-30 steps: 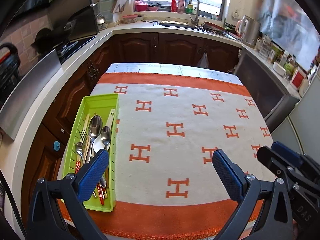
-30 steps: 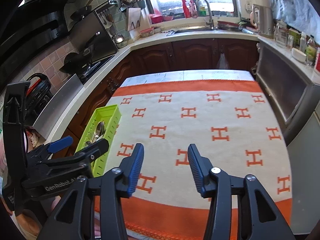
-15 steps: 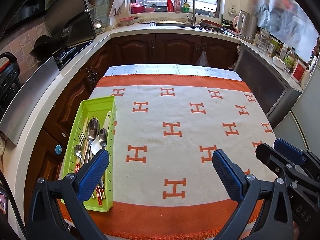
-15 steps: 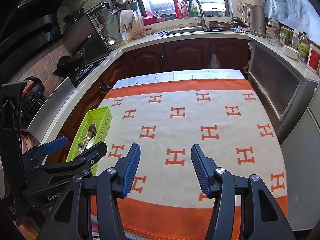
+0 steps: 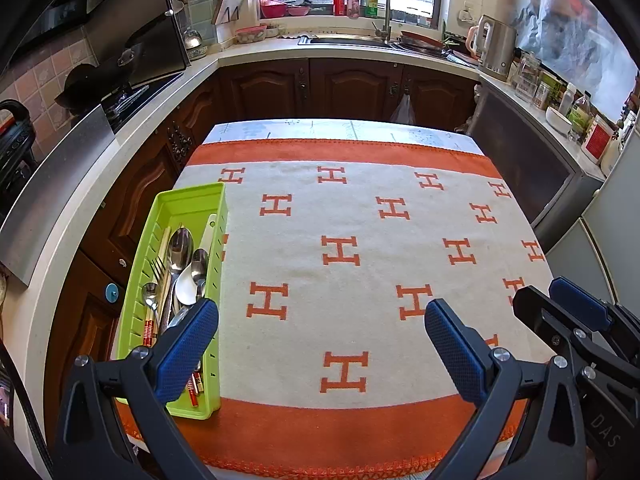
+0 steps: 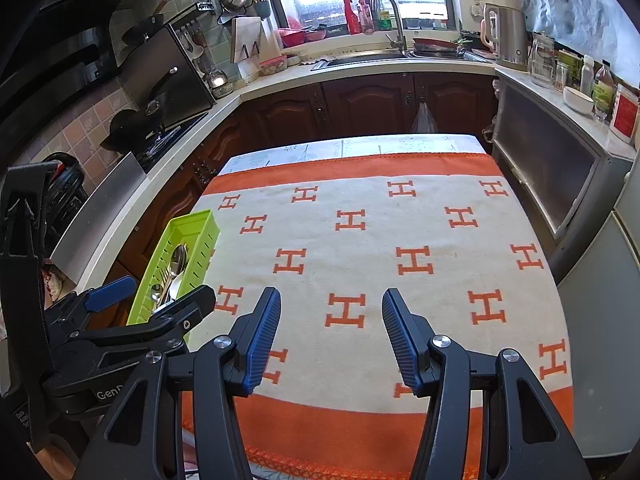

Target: Organize utensils

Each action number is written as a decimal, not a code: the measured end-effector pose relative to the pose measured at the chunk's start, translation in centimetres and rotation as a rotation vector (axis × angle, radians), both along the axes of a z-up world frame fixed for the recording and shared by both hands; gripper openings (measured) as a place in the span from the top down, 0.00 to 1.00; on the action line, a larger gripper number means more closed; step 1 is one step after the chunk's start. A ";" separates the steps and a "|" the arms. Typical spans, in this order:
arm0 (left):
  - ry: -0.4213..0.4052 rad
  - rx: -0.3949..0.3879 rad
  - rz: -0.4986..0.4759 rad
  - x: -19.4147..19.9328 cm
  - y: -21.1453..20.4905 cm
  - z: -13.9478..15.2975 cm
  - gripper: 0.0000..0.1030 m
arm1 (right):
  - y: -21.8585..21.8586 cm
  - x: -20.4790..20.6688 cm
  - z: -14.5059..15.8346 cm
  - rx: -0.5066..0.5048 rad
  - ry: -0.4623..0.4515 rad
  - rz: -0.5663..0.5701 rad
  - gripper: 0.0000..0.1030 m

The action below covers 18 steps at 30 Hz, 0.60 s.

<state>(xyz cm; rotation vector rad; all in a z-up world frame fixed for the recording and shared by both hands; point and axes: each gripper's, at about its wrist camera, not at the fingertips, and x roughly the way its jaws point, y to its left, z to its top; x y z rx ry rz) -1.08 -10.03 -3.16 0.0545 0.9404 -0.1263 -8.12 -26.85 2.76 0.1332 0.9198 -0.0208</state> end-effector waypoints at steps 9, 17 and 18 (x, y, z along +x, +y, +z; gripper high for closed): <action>0.005 -0.002 -0.002 0.1 0.0 -0.1 0.01 | -0.1 0.0 -0.1 0.002 0.003 -0.003 0.48; 0.003 -0.001 -0.001 0.0 0.0 -0.1 0.01 | -0.1 0.0 -0.1 0.001 0.003 -0.003 0.48; 0.004 -0.002 -0.002 0.1 0.0 -0.1 0.01 | -0.1 0.0 -0.2 0.001 0.003 -0.003 0.48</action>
